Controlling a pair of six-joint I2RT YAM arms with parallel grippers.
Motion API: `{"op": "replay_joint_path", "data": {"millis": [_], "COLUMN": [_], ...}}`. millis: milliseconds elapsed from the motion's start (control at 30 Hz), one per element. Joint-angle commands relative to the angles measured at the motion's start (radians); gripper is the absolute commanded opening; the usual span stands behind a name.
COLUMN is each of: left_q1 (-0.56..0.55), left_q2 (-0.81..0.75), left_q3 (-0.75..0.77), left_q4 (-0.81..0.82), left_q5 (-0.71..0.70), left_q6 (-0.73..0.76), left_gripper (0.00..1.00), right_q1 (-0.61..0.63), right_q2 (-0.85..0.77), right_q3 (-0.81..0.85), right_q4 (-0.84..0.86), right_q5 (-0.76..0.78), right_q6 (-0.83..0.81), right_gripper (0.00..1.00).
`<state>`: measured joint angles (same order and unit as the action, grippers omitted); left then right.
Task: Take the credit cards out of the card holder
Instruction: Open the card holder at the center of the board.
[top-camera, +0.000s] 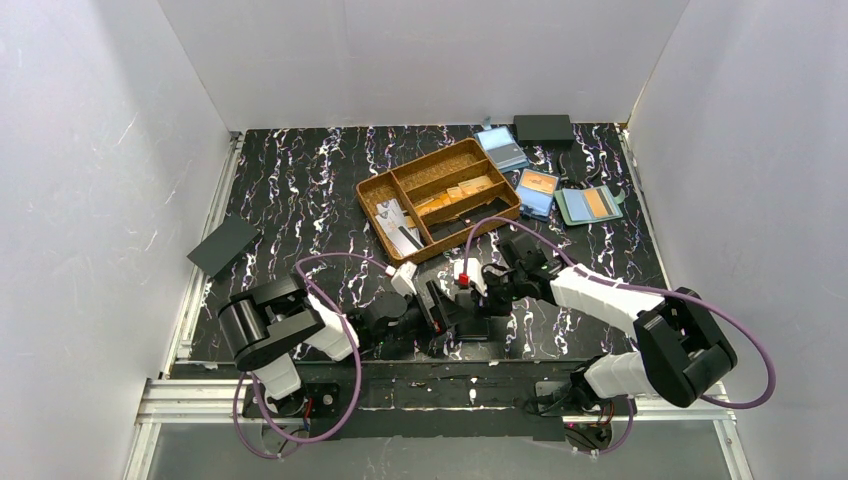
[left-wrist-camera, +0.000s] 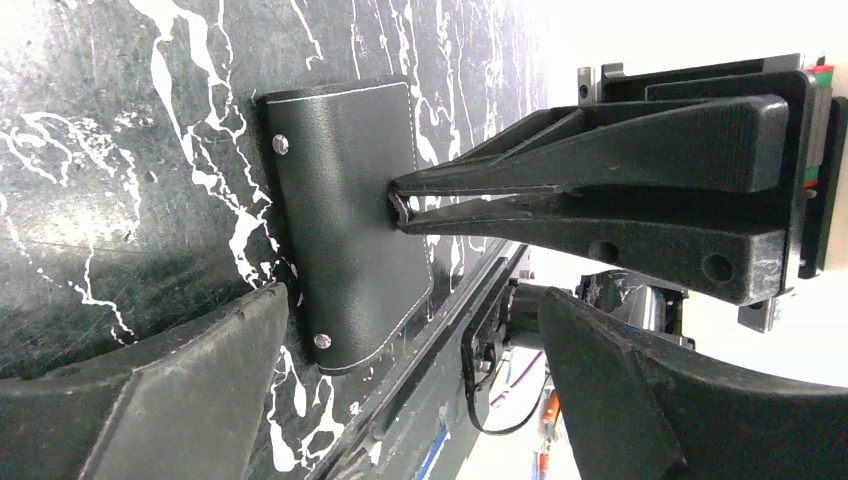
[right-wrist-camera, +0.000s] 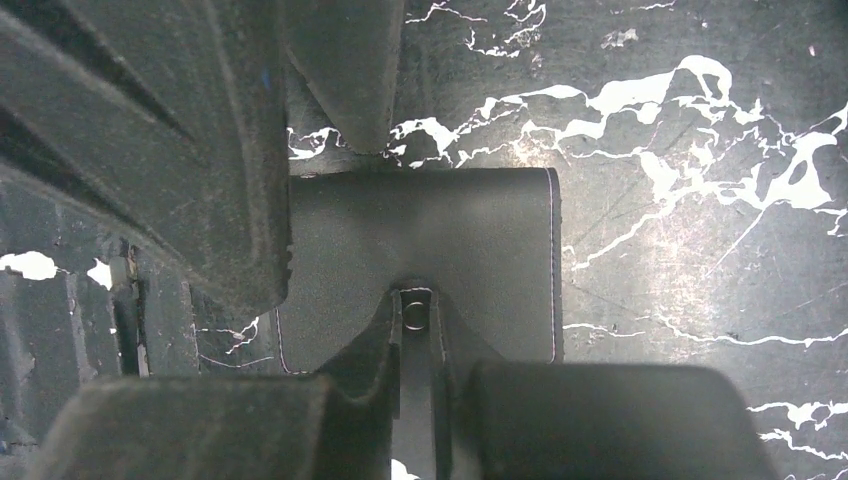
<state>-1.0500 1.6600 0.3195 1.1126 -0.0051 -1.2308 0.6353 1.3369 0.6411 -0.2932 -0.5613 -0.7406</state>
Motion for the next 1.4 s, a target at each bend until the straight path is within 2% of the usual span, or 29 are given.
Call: {"op": "replay_joint_path", "data": {"millis": [0,300,600,733,900,1167,1233,1367], "left_q1": [0.002,0.002,0.002,0.002,0.002,0.002,0.002,0.002], "left_q2": [0.040,0.033,0.058,0.077,0.104,0.218,0.266,0.275], "left_q3": [-0.056,-0.080,-0.075,-0.067,-0.060,-0.083,-0.074,-0.062], "left_q4": [-0.154,-0.149,-0.135,-0.119,-0.086,0.232,0.308,0.316], "left_q5": [-0.057,-0.040,-0.027,-0.023,-0.015,0.036,0.059,0.062], "left_q6": [-0.007,-0.005,-0.008,-0.009,-0.018,-0.065,-0.087,-0.088], "left_gripper": [0.98,0.98,0.91,0.81,0.79,0.79,0.74,0.61], "right_q1": [-0.003,-0.060,-0.111,-0.130,-0.138,-0.141,-0.144,-0.148], "right_q2": [0.012,-0.019,-0.050,-0.080,-0.100,-0.123,-0.128,-0.125], "right_q3": [0.044,0.054,0.040,0.023,0.015,0.006,0.003,0.003], "right_q4": [-0.046,-0.036,0.002,0.035,0.054,0.070,0.075,0.077], "right_q5": [-0.043,-0.162,-0.232,-0.274,-0.295,-0.322,-0.335,-0.349], "right_q6": [-0.016,0.021,0.063,0.090,0.106,0.117,0.123,0.126], "right_gripper": [0.08,0.03,0.02,0.02,0.02,0.02,0.02,0.02]}}
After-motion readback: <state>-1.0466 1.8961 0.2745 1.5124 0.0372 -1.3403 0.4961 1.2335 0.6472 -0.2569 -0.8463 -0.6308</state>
